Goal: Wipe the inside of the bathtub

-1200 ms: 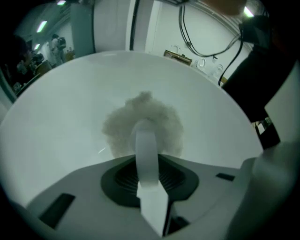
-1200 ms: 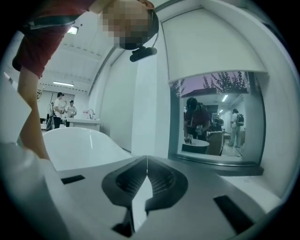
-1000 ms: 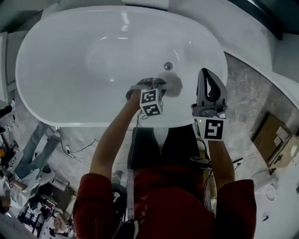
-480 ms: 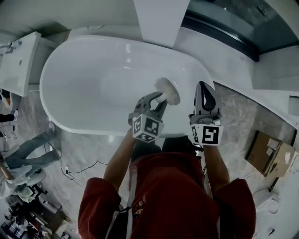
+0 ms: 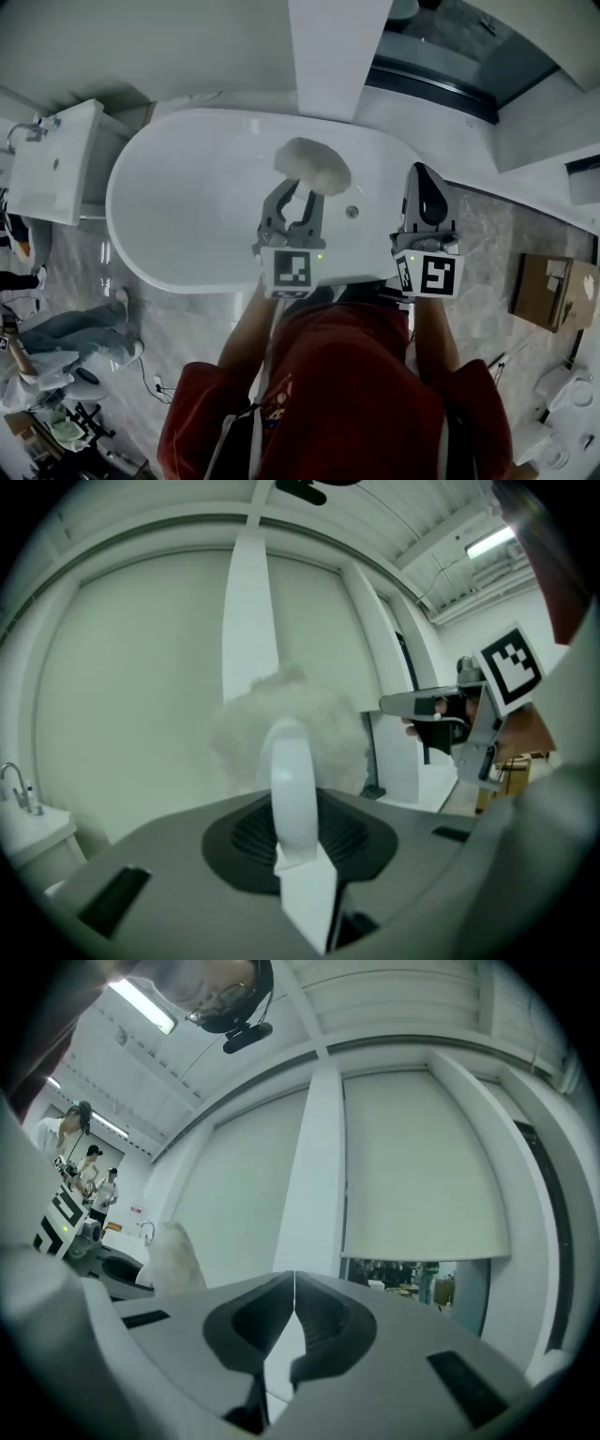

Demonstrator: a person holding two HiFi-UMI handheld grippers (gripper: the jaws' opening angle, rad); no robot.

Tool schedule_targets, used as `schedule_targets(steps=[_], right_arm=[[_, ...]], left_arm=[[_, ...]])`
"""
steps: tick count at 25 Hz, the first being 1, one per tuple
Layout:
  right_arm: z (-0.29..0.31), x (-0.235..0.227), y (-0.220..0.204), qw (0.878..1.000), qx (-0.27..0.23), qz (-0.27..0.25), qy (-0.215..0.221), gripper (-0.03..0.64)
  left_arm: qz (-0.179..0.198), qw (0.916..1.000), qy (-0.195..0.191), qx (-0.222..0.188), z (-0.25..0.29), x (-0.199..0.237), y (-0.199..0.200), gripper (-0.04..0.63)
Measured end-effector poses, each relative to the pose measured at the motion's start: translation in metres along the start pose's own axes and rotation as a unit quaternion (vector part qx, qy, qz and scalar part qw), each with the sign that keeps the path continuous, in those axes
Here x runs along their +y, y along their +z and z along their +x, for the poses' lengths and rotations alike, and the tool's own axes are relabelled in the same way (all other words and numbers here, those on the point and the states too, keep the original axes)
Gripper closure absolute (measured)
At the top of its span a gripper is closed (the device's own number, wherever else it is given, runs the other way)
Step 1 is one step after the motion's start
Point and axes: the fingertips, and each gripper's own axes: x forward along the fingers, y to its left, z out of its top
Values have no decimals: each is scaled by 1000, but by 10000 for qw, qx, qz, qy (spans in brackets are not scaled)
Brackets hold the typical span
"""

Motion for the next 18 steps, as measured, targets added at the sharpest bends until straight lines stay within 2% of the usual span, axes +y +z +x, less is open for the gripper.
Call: schedule_targets(steps=[3,5,8,12,18], right_arm=[[5,9,25,9998,-33,153,100,604],[8,16,42,9991,-70,292,294,604],[4,23,66,9972,-303,303,614,604],[-5,20,80,9952,-495,248,801,604],[-14,9,75,9947,-538,213,854,604]], left_arm=[[-86,9994,241,-226,-13,13,29,500],[-276,9974,496,-450,-23,18,53,500],[-329,9932,823,-750,-36,16,82,500],[-327,9905,1065,-811,-48,5,99,500],[-243,9871,1294,-907,-53,-9,112,500]])
